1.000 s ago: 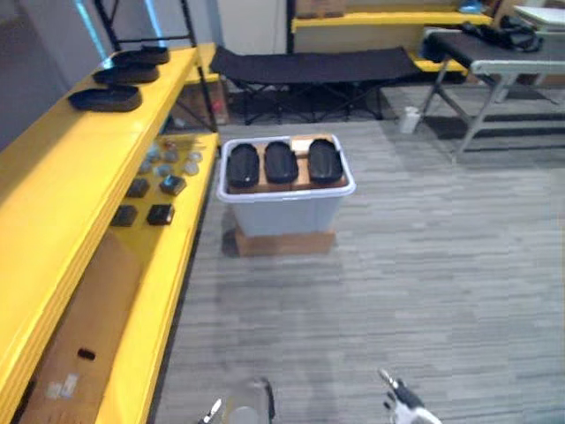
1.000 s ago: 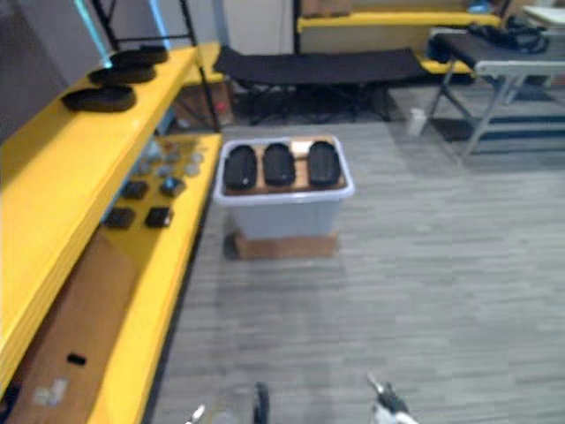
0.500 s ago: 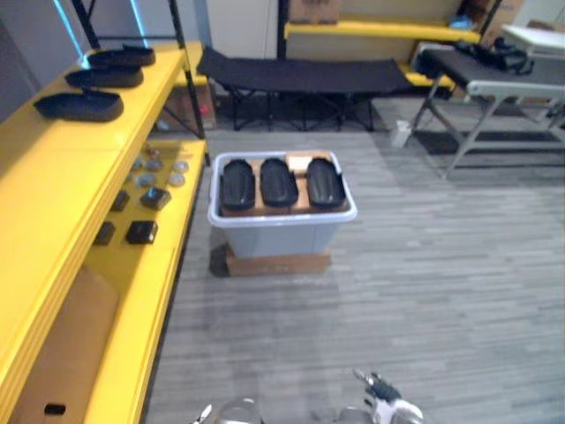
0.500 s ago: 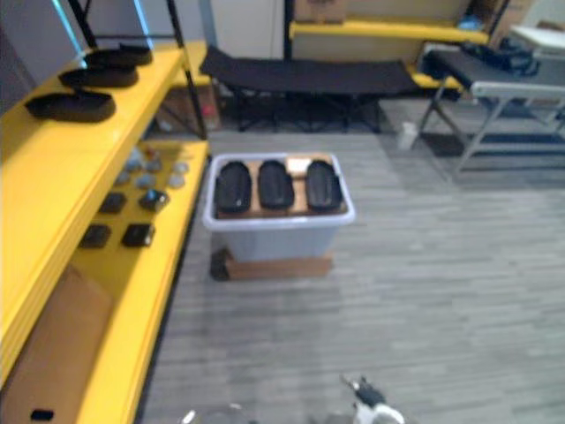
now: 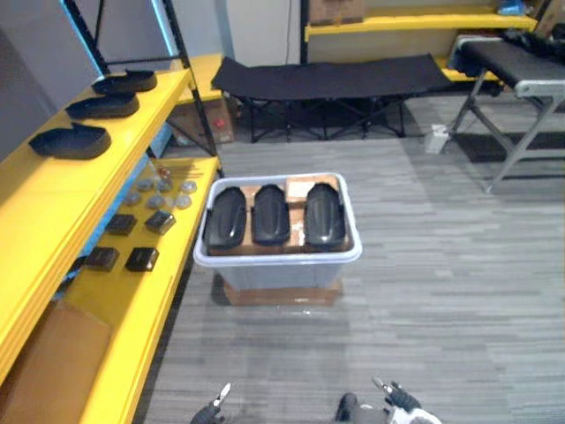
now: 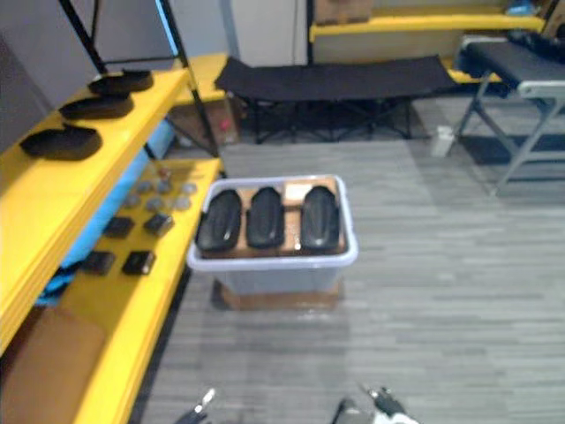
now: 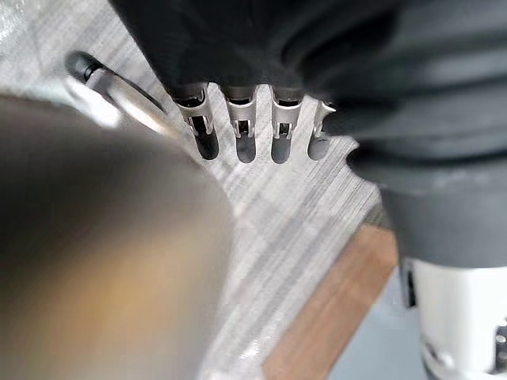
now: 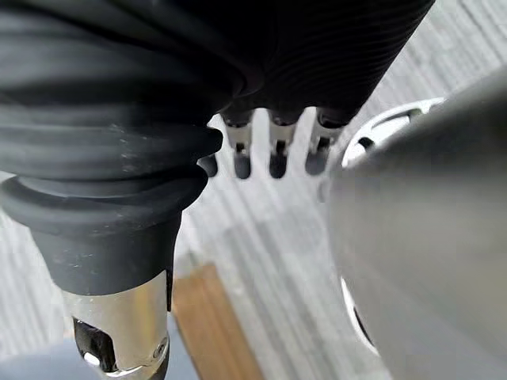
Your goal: Walk over and take plastic housings, then place them on the shelf
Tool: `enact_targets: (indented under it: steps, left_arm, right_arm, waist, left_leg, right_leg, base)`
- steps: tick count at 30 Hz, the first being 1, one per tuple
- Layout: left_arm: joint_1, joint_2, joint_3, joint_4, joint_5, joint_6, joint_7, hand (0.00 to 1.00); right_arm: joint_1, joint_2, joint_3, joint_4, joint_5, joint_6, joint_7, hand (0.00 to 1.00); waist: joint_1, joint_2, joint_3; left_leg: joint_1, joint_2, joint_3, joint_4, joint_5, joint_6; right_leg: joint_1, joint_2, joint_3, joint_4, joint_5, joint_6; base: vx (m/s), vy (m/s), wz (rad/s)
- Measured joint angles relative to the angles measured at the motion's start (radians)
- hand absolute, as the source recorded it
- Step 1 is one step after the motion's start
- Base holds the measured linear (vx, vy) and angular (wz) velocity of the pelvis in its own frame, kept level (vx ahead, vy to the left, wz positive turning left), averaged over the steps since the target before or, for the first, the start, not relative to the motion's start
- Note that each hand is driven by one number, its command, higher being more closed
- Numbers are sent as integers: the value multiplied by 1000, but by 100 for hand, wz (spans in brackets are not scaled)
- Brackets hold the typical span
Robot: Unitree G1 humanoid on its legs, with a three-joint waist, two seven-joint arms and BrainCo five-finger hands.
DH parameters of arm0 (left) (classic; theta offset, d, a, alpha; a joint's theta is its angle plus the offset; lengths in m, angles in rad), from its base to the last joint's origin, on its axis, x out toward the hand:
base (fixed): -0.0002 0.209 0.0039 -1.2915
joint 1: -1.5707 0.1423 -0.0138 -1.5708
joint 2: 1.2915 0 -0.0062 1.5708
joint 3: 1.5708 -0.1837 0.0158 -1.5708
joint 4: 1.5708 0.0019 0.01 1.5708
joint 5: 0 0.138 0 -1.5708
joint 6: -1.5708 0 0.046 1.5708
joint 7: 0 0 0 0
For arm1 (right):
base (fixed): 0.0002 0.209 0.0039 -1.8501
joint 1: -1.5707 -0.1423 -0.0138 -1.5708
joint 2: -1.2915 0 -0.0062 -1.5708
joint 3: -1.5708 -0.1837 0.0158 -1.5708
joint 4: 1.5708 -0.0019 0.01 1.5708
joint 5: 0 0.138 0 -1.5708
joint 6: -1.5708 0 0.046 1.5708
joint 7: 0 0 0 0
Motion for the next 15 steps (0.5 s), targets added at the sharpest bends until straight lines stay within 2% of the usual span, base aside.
enact_targets:
  steps: [1,2,3,4,5,6,7,8,9,11,12,14,15]
  left_arm:
    - [1,5,-2,0,0,1,0,0]
    - [4,15,-10,1,0,5,0,0]
    - [6,26,-20,1,1,11,0,0]
    - [8,29,-24,2,3,13,0,0]
    - [17,30,-25,7,6,15,0,0]
    - [24,30,-32,8,8,18,-1,0]
    - [36,47,-31,16,13,24,-2,0]
    - [42,58,-29,14,15,24,-5,0]
    - [39,69,-22,13,18,25,-11,0]
    - [36,71,-8,12,21,17,-14,0]
    - [37,71,-8,12,21,12,-14,0]
    - [37,73,-8,11,23,6,-13,0]
    - [38,74,-15,10,41,-4,-8,0]
  right_arm:
    - [0,0,-3,7,-5,0,0,0]
    - [-7,-1,-3,25,-10,-4,0,0]
    - [-14,3,-2,41,-11,-13,0,0]
    - [-17,5,-2,41,-11,-17,-1,0]
    - [-19,8,-1,39,-13,-27,-3,0]
    - [-22,3,1,39,-15,-38,-7,0]
    - [-30,19,33,39,-23,-41,-23,0]
    - [-34,24,52,37,-29,-41,-25,0]
    - [-49,24,81,31,-34,-41,-35,0]
    - [-71,16,106,26,-52,-41,-55,0]
    - [-74,9,118,25,-58,-40,-60,0]
    - [-92,6,120,26,-99,-46,-47,0]
    - [-93,3,135,25,-124,-66,-33,0]
  waist:
    - [0,-2,1]
    - [12,-12,8]
    - [28,-25,16]
    - [29,-30,20]
    - [28,-30,21]
    - [34,-17,26]
    - [53,-35,31]
    - [50,-58,29]
    - [57,-88,37]
    - [77,-98,46]
    - [80,-102,47]
    - [90,-102,46]
    - [88,-100,46]
  left_leg:
    - [-41,1,6,46,-40,0]
    - [-97,-7,50,46,-114,4]
    - [-117,-34,106,-77,-152,17]
    - [-123,-52,127,-179,-161,27]
    - [-119,-89,143,-430,-138,37]
    - [-113,-99,145,-575,-48,90]
    - [-72,-131,174,-623,-61,93]
    - [-65,-149,176,-637,-61,94]
    - [-60,-169,186,-636,-73,112]
    - [-59,-187,199,-610,-103,137]
    - [-52,-199,207,-591,-143,143]
    - [-10,-214,212,-606,-181,162]
    - [40,-220,214,-649,-184,166]
  right_leg:
    - [22,2,-6,-16,-1,-1]
    - [59,-3,-7,-37,0,-2]
    - [84,-23,-8,-43,-4,6]
    - [98,-33,-7,-48,-10,16]
    - [110,-45,-8,-49,-26,39]
    - [120,-38,1,-48,-39,58]
    - [140,-56,33,-67,-42,70]
    - [146,-66,46,-82,-36,78]
    - [156,-84,52,-102,-30,90]
    - [175,-100,50,-121,-25,96]
    - [188,-112,51,-120,-30,95]
    - [170,-146,54,-17,-65,105]
    - [108,-179,48,151,-83,122]
  base:
    - [129,5,19]
    - [-5,108,3]
    - [-123,152,-5]
    - [-343,229,-3]
    - [-171,206,1]
    - [34,252,-15]
    - [299,175,-15]
    - [361,160,-9]
    - [337,116,4]
    - [305,108,-2]
    - [309,92,-7]
    - [282,81,-14]
    - [290,71,-1]
